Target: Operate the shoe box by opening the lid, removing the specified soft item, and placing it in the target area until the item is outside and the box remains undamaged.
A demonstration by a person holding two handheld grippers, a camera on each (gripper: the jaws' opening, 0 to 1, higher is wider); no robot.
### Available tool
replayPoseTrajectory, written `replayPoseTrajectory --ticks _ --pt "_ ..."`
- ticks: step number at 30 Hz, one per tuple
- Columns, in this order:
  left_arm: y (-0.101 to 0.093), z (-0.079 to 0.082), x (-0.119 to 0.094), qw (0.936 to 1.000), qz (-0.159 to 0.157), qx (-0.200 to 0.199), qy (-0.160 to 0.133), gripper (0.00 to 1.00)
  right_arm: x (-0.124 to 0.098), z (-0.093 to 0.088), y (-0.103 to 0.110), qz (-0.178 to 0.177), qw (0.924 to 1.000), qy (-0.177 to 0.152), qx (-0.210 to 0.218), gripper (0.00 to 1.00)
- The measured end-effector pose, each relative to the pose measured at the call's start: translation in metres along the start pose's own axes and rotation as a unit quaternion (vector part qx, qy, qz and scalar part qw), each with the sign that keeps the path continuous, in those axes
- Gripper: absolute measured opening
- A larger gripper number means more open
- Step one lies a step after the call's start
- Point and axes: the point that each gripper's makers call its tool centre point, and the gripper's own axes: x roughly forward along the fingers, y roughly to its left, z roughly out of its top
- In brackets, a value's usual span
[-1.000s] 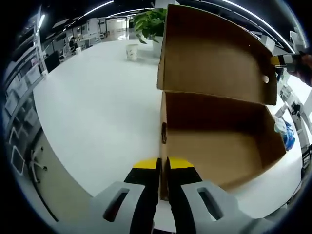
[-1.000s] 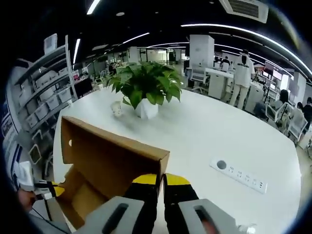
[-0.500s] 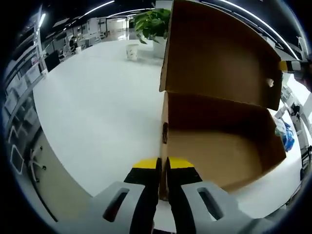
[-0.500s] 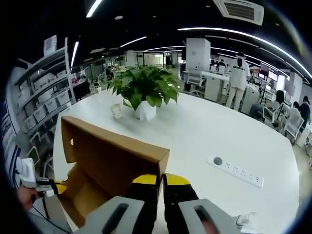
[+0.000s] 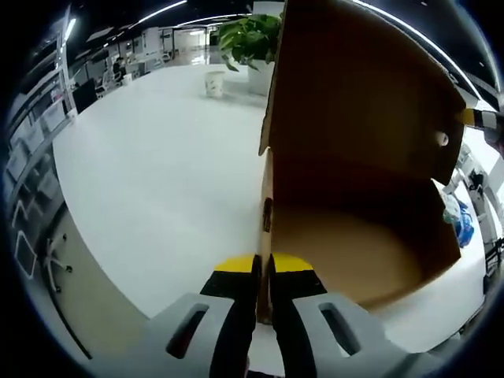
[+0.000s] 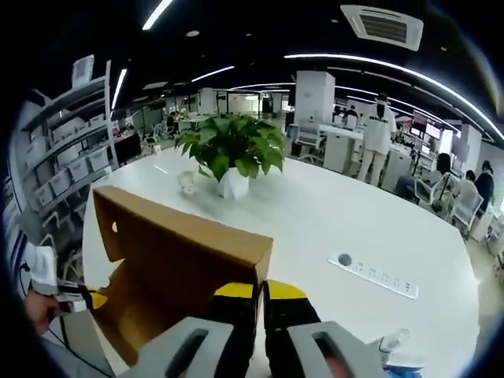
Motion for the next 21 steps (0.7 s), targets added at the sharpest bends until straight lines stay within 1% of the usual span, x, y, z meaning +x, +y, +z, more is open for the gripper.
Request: replayPoseTrajectory --ticks 10,21 --pt "0.0 0.0 0.0 1.0 -0.003 0.002 -0.002 0.04 -0.017 -0.01 0.007 -0.014 0.9997 -0.019 -0.005 0.0" --pt "0.0 0.001 -0.001 1.0 -0.008 0.0 -0.004 0.04 -0.028 -0.021 0.011 -0.026 0.9992 -0.031 -0.005 0.0"
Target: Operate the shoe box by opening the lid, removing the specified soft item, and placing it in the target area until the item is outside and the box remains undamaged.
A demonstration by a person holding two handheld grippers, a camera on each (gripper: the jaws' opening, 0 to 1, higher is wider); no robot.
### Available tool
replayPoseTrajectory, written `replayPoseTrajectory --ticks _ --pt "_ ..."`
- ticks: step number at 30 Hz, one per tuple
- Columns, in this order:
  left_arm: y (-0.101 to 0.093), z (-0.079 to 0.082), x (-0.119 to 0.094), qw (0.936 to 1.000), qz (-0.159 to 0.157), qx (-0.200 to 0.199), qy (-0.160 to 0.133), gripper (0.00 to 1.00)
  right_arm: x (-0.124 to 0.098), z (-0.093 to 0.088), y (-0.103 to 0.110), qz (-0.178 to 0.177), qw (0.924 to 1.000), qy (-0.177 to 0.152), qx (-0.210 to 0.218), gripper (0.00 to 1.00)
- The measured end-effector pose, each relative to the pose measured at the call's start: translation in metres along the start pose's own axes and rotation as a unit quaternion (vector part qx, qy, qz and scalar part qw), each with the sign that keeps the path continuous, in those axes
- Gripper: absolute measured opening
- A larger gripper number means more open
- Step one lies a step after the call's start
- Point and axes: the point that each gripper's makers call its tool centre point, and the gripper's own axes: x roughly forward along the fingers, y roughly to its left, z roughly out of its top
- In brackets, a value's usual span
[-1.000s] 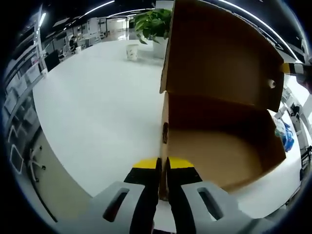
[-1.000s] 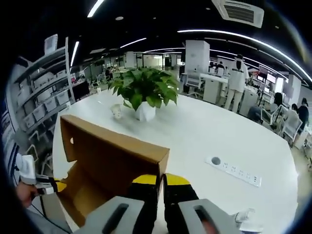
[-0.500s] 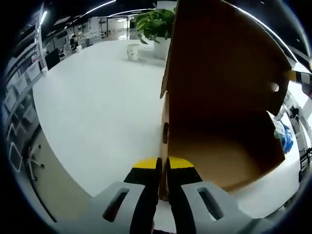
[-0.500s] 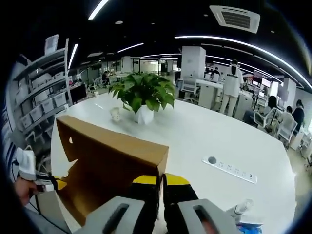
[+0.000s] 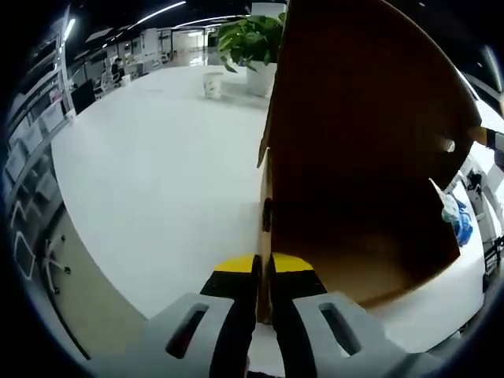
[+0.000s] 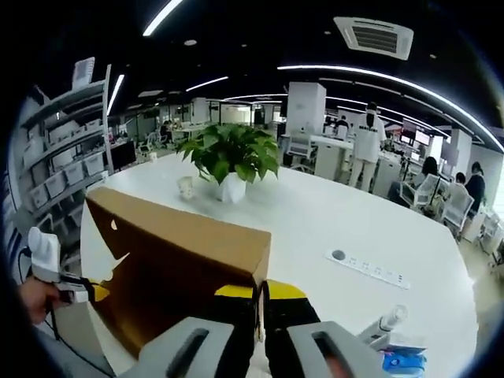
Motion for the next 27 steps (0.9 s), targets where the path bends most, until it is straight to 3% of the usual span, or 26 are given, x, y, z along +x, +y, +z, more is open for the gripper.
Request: replayPoseTrajectory --ticks 27 --pt "0.0 0.0 0.001 0.9994 -0.033 0.006 -0.006 0.05 -0.017 -0.027 0.007 -0.021 0.9996 -0.021 -0.003 0.0"
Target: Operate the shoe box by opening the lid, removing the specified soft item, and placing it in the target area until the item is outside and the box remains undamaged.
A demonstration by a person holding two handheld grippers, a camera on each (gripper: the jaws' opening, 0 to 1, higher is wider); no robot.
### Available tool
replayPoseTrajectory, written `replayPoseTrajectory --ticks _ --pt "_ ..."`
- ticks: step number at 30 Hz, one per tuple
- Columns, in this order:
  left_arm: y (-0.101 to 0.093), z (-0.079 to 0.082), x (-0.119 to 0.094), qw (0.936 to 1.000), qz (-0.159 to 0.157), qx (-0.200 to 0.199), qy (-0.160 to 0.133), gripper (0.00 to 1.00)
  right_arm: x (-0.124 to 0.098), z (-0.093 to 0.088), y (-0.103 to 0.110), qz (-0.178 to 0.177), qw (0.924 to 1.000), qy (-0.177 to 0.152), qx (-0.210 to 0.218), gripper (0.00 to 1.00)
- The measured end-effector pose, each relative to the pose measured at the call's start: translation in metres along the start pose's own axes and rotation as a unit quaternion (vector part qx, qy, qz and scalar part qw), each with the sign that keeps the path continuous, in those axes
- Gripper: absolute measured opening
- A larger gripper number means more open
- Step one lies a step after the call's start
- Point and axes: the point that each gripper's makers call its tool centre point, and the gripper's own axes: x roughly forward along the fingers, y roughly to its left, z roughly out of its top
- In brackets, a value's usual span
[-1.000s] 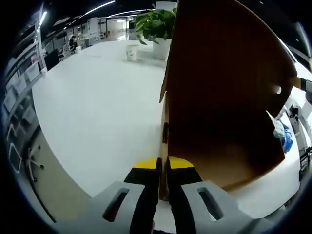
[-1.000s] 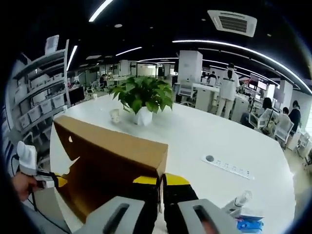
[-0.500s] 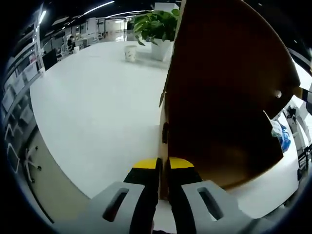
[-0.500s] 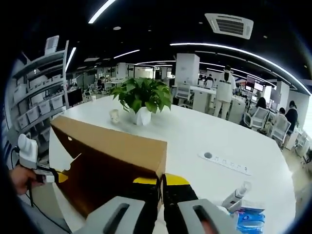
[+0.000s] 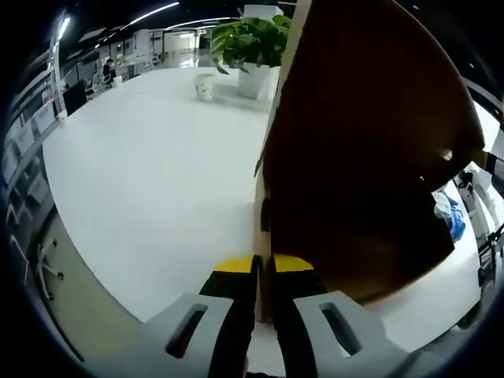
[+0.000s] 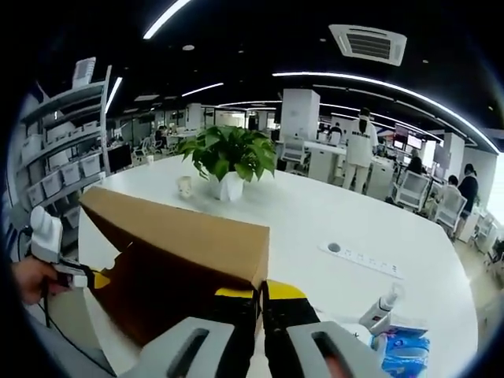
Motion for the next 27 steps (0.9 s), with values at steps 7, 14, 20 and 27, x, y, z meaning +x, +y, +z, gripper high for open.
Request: replayPoseTrajectory --ticks 7,14,20,27 --pt "-0.001 0.0 0.001 0.9999 -0.01 0.003 0.002 0.05 -0.001 -0.011 -0.001 -0.002 1.0 -0.001 0.001 0.0" --pt "-0.001 -0.001 0.001 0.9998 -0.021 0.006 0.004 0.06 -0.006 -0.019 0.002 -0.002 1.0 -0.004 0.001 0.0" --pt "-0.002 -0.001 0.001 0.9995 -0.031 0.004 0.007 0.06 -0.011 -0.027 0.005 -0.004 0.9999 -0.005 -0.008 0.0" --pt "-0.003 -0.002 0.001 0.9992 -0.038 0.007 0.008 0.07 -0.014 -0.032 0.006 -0.005 0.9999 -0.014 -0.002 0.0"
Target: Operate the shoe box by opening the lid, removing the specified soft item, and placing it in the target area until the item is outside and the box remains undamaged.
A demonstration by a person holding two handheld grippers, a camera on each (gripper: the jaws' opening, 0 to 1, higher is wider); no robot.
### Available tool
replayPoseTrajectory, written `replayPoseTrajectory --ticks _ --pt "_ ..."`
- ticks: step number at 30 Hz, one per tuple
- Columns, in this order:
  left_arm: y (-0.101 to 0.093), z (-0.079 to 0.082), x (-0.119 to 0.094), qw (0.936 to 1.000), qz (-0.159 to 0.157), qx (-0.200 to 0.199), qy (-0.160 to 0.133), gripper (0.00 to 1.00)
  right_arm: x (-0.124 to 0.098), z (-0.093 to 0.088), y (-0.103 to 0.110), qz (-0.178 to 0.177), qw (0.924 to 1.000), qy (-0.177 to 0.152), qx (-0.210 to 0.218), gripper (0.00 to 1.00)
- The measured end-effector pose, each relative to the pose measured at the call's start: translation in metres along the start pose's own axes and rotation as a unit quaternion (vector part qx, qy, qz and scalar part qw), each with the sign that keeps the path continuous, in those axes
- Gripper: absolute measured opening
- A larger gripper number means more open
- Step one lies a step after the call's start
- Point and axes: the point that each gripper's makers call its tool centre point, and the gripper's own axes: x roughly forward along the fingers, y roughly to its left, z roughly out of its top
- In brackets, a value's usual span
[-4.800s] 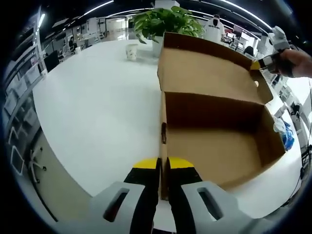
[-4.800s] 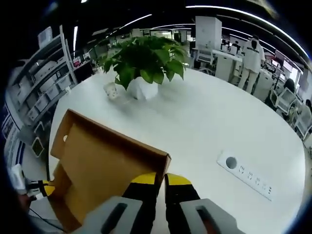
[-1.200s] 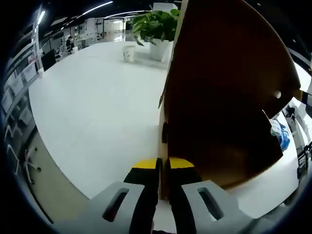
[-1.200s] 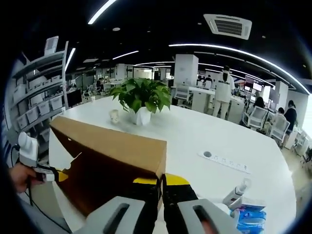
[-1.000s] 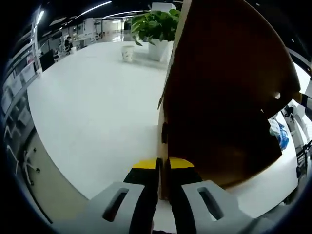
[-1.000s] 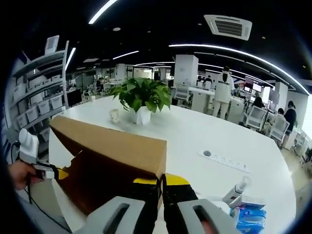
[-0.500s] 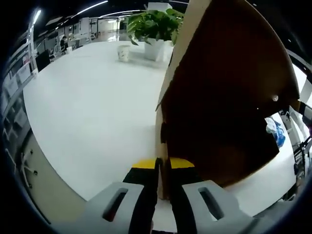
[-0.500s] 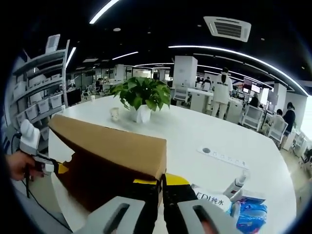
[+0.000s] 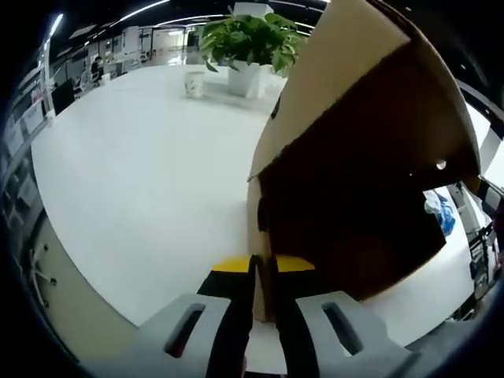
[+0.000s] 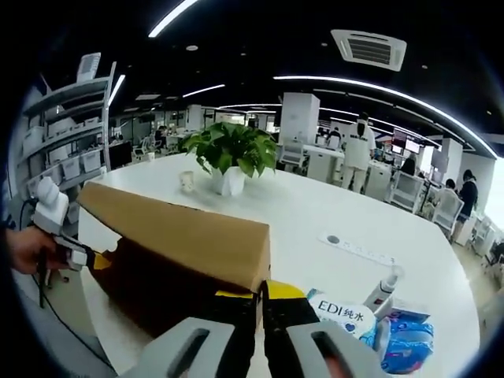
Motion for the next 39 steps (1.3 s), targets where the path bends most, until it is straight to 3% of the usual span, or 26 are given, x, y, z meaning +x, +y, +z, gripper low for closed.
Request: replayPoseTrajectory --ticks 26,39 --pt "-0.002 0.0 0.0 0.9991 -0.041 -0.003 0.005 0.1 -0.006 -0.038 0.009 0.001 0.9997 0.019 -0.017 0.0" --pt "-0.002 0.001 0.0 0.9988 -0.048 0.005 0.008 0.1 -0.007 -0.056 0.015 0.01 0.9994 0.033 0.004 0.0"
